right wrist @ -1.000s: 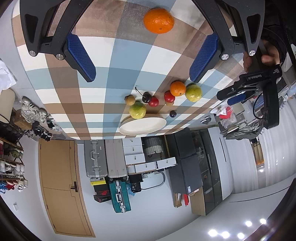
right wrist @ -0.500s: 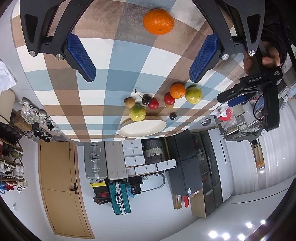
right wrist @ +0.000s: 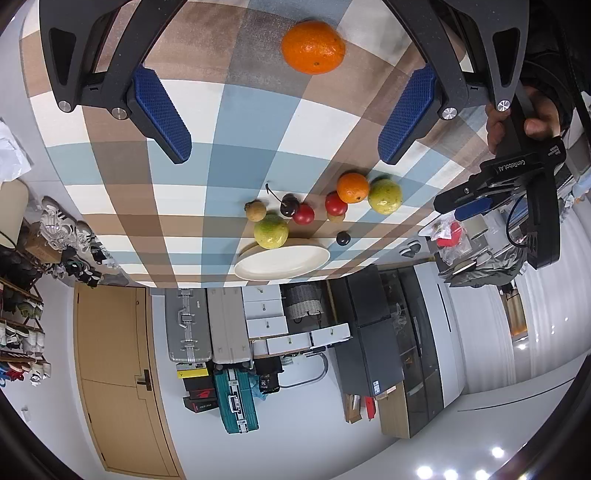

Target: Organize fruits

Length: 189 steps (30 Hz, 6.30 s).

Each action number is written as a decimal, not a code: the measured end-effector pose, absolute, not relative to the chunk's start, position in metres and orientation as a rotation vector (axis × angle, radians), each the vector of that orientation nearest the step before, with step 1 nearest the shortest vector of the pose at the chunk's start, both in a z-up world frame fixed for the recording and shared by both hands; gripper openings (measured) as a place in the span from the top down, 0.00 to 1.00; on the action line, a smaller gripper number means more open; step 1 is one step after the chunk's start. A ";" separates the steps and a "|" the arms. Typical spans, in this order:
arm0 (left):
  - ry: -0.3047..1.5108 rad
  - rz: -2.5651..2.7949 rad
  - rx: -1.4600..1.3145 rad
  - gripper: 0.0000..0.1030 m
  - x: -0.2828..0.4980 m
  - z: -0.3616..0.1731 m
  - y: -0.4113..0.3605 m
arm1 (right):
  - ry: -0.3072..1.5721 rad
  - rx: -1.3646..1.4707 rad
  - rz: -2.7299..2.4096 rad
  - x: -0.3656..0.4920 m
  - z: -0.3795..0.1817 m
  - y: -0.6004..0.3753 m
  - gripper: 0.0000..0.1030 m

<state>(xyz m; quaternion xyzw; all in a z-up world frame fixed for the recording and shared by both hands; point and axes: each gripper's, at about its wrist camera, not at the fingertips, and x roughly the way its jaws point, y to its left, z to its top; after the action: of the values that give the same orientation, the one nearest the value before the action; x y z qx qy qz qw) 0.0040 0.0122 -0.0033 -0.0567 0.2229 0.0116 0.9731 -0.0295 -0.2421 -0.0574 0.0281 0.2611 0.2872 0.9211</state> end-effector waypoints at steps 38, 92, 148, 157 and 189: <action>0.457 0.010 -0.089 0.01 0.002 -0.001 0.005 | 0.616 0.040 0.548 -0.031 -0.070 -0.251 0.00; 0.567 -0.018 -0.100 0.01 0.029 -0.009 0.010 | 0.681 -0.059 0.612 -0.012 -0.062 -0.214 0.59; 0.548 -0.045 -0.114 0.51 0.206 0.019 0.041 | 0.580 0.009 0.633 0.177 -0.015 -0.163 0.59; 0.534 -0.043 -0.114 0.51 0.240 0.014 0.038 | 0.562 0.030 0.645 0.205 -0.016 -0.153 0.59; 0.589 -0.023 -0.102 0.51 0.295 -0.016 0.038 | 0.715 -0.001 0.666 0.275 -0.069 -0.109 0.59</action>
<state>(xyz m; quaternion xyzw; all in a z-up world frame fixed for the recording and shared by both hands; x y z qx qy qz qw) 0.2946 0.0376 -0.0156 -0.0502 0.2902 -0.0113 0.9556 0.2755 -0.1087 -0.0690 -0.0005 0.3435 0.3200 0.8830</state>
